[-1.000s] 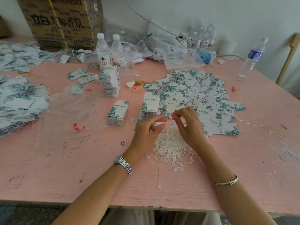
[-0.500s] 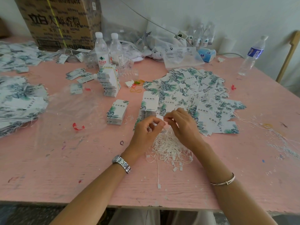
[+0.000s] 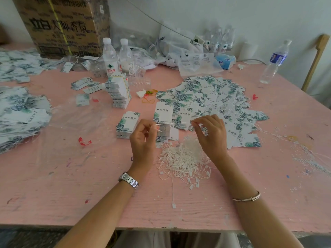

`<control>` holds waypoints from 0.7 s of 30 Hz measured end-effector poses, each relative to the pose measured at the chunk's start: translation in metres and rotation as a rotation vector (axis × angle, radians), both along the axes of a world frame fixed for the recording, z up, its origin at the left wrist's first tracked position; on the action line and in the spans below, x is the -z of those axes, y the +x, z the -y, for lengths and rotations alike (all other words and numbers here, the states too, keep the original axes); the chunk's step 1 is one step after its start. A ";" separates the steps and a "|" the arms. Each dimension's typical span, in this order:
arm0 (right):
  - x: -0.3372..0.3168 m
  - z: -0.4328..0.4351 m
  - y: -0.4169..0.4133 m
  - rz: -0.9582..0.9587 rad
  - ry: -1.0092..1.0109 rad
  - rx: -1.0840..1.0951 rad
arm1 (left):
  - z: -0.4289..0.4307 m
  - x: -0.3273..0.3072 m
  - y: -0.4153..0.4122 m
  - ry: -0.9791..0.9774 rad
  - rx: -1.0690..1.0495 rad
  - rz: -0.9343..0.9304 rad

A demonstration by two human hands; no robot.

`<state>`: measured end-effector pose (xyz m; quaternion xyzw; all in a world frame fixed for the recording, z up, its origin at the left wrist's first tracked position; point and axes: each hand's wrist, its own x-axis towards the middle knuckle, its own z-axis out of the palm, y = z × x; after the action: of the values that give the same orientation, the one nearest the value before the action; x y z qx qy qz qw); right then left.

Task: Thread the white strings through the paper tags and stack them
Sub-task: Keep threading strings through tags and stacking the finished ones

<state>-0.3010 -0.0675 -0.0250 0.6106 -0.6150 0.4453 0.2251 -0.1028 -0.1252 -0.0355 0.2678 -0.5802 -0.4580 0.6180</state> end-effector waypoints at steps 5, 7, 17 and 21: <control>-0.001 -0.002 0.004 0.096 -0.035 0.008 | 0.000 0.001 0.000 0.009 0.017 -0.003; -0.001 -0.003 0.003 0.141 0.008 -0.037 | 0.000 0.001 -0.001 0.030 0.036 -0.008; 0.000 -0.003 0.012 0.172 0.135 -0.159 | -0.004 0.002 -0.005 0.014 0.134 0.110; -0.005 -0.005 0.013 0.353 0.043 -0.122 | -0.006 0.001 -0.004 0.004 0.117 0.106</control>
<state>-0.2883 -0.0629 -0.0204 0.5637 -0.6163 0.5451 0.0731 -0.1070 -0.1194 -0.0365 0.2588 -0.6257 -0.4797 0.5580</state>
